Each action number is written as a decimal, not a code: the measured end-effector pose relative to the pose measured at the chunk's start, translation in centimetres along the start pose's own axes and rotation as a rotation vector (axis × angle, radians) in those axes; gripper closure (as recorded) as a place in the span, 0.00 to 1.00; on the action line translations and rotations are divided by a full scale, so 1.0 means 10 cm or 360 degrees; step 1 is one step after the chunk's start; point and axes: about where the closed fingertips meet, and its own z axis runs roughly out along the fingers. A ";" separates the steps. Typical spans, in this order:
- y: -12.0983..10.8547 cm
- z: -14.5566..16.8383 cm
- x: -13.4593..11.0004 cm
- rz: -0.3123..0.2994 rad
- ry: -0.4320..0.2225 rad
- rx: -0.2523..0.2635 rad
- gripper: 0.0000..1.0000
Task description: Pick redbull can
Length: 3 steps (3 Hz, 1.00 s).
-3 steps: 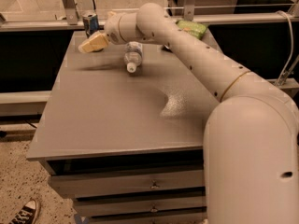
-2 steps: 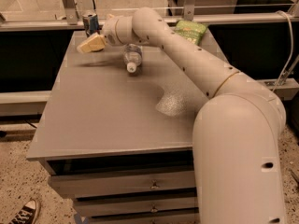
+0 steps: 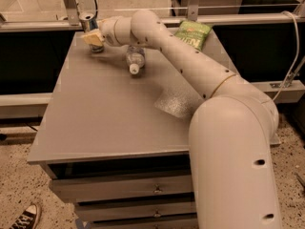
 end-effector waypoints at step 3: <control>0.46 -0.82 -0.51 -0.0026 -0.0217 -0.0179 1.00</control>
Offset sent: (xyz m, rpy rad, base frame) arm -0.0842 -0.0413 0.0691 0.0778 -0.0744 0.1298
